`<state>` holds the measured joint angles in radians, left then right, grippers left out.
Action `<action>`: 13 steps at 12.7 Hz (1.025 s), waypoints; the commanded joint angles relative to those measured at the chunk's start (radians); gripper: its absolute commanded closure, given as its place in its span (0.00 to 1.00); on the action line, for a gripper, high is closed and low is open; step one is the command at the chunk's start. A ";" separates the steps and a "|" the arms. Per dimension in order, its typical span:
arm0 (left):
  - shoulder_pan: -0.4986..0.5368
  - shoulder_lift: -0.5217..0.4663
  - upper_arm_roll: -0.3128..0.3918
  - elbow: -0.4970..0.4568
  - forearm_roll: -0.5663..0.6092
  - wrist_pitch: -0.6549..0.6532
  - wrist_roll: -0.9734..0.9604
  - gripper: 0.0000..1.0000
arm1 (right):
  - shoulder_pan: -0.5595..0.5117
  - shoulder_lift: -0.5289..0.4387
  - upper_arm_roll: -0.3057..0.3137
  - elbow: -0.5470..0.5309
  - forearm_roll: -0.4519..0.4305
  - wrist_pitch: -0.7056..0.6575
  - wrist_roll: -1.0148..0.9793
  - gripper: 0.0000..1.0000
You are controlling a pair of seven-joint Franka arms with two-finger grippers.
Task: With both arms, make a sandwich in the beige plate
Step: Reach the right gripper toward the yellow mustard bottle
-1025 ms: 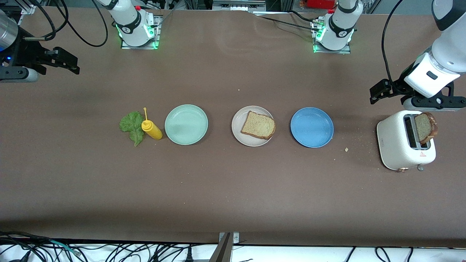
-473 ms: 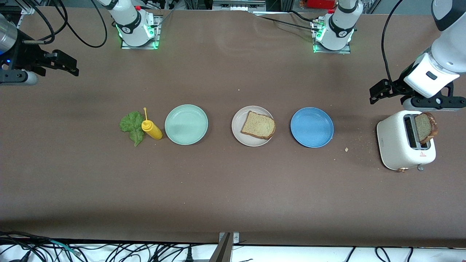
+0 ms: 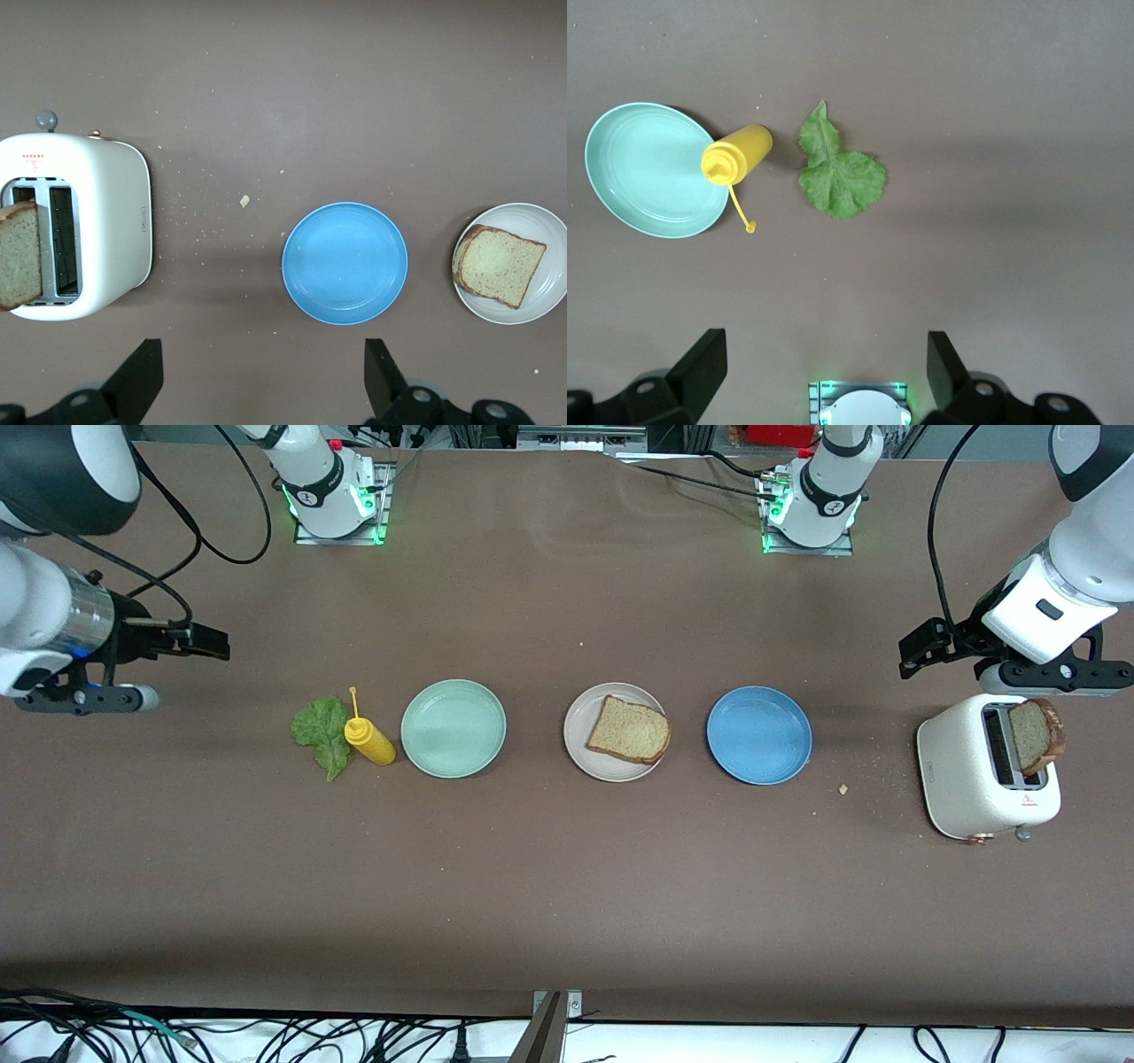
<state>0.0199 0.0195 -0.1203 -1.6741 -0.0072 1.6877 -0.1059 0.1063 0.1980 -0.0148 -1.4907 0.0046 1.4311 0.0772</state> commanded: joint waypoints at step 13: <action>-0.012 -0.012 0.010 -0.009 0.023 -0.005 0.017 0.00 | -0.054 0.029 0.001 -0.293 0.263 0.527 -1.064 0.00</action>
<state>0.0196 0.0195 -0.1203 -1.6744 -0.0072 1.6877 -0.1052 0.0857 0.2517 -0.0156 -1.7172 0.2065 1.8923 -0.8079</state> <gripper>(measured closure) 0.000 0.000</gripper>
